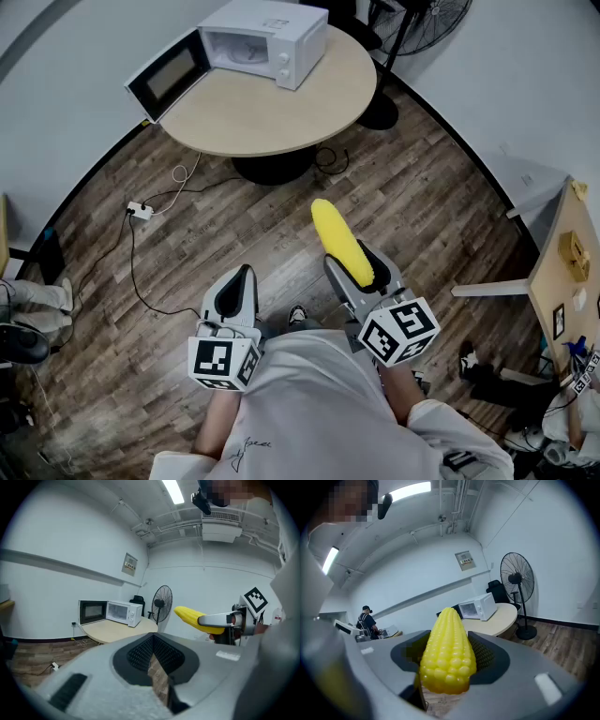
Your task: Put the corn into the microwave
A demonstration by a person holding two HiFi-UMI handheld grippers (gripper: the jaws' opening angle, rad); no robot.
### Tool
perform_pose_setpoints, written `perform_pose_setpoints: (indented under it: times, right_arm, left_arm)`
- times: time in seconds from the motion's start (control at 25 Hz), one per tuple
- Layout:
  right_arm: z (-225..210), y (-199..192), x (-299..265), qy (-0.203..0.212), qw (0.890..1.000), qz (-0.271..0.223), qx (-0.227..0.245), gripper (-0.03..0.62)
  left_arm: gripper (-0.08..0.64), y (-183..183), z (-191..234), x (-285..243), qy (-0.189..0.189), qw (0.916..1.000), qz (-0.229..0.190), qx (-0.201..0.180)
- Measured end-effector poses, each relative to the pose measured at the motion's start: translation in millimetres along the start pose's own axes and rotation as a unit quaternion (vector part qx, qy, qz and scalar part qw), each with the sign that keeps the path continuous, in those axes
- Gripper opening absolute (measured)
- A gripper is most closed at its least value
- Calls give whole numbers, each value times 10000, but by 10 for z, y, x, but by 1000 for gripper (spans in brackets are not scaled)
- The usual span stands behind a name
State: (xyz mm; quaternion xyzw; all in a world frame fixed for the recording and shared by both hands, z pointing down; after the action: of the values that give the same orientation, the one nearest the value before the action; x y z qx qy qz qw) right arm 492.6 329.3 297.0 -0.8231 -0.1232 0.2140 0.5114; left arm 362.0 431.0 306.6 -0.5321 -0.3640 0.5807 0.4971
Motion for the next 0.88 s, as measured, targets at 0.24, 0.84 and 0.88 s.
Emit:
perform_pose_setpoints:
  times: [0.24, 0.84, 0.88]
  right_arm:
    - [-88, 14, -59, 99, 9999, -34, -33, 261]
    - [-108, 60, -440, 239, 9988, 44, -418, 261]
    - [-96, 75, -490, 242, 9989, 45, -408, 261]
  left_arm:
    - [-12, -20, -42, -82, -13, 9999, 66, -80]
    - [-11, 16, 185, -300, -131, 9997, 181, 40]
    - [-11, 31, 226, -322, -136, 9998, 170, 45]
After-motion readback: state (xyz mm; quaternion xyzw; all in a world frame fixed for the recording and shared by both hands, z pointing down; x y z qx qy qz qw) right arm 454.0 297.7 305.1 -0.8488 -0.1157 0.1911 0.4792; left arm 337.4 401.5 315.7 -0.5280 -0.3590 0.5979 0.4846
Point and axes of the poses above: the fingertips, and each gripper's own axes: x backward along the fingers, z to its left, y out of its top, the point moved 1 cm from there along x, backward along the fingers, and after that the axes turned 1 degree about -y, right-handed, at the moved point
